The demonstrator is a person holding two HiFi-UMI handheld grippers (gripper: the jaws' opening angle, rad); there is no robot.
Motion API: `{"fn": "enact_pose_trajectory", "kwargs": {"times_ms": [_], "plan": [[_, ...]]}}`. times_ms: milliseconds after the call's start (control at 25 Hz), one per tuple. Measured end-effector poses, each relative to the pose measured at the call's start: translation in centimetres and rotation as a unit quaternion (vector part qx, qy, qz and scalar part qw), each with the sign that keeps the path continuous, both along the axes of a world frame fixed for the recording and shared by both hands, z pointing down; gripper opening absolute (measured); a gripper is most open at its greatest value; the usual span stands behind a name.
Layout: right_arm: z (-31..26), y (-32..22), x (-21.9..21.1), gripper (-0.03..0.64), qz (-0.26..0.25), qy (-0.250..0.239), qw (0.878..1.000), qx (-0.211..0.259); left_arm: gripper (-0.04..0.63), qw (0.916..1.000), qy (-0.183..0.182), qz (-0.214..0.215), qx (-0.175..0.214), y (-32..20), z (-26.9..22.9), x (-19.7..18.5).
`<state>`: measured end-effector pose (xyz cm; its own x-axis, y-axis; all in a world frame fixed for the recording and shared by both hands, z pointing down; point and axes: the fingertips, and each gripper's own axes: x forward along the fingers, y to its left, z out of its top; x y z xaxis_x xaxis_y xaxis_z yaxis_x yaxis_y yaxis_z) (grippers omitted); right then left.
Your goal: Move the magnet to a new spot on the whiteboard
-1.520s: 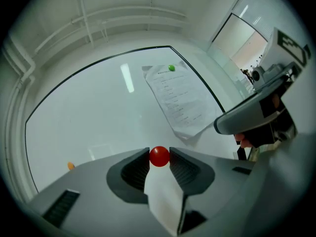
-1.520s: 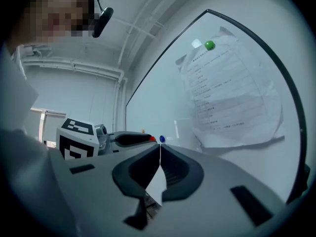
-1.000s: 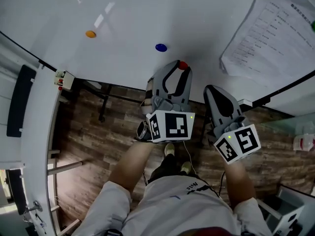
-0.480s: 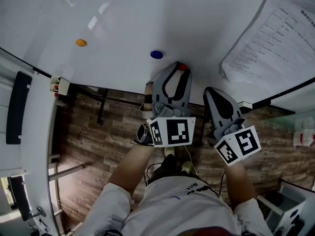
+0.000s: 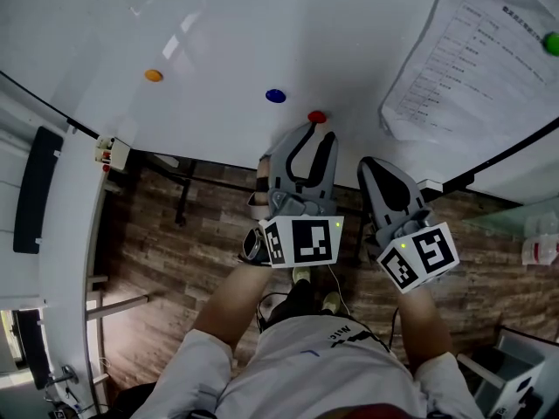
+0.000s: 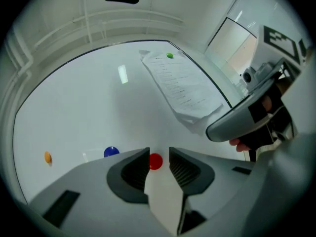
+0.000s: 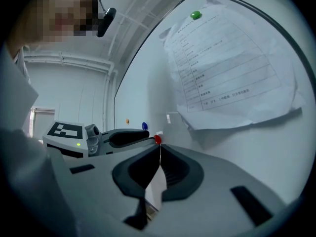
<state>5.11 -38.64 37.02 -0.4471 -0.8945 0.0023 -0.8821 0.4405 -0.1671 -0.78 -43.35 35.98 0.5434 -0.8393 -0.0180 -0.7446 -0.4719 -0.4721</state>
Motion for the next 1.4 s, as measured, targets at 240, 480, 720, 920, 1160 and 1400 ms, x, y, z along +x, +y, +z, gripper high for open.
{"fn": "enact_pose_trajectory", "kwargs": {"times_ms": [240,480,720,920,1160,1400], "plan": [[-1.0,2.0,0.2,0.014,-0.007,0.003,1.000,0.009,0.126,0.9998,0.013,0.010,-0.009,3.1,-0.9,0.6],[-1.1,4.6,0.9,0.014,-0.010,0.010,1.000,0.011,0.057,0.9974,0.045,0.038,-0.042,7.2,-1.7,1.6],[-1.5,7.0,1.5,0.014,-0.014,0.007,1.000,0.018,0.015,0.9921,0.089,0.051,-0.072,10.6,-2.3,2.4],[-2.2,8.8,2.1,0.014,-0.017,-0.001,1.000,0.024,0.014,0.9791,0.146,0.069,-0.123,12.8,-2.3,3.1],[-2.1,10.8,3.1,0.014,-0.012,0.016,1.000,0.011,0.014,0.9745,0.166,0.076,-0.130,15.2,-2.8,4.2],[-2.9,12.4,3.9,0.014,-0.010,0.018,1.000,0.017,0.014,0.9757,0.165,0.086,-0.116,16.9,-4.3,5.7]]}}
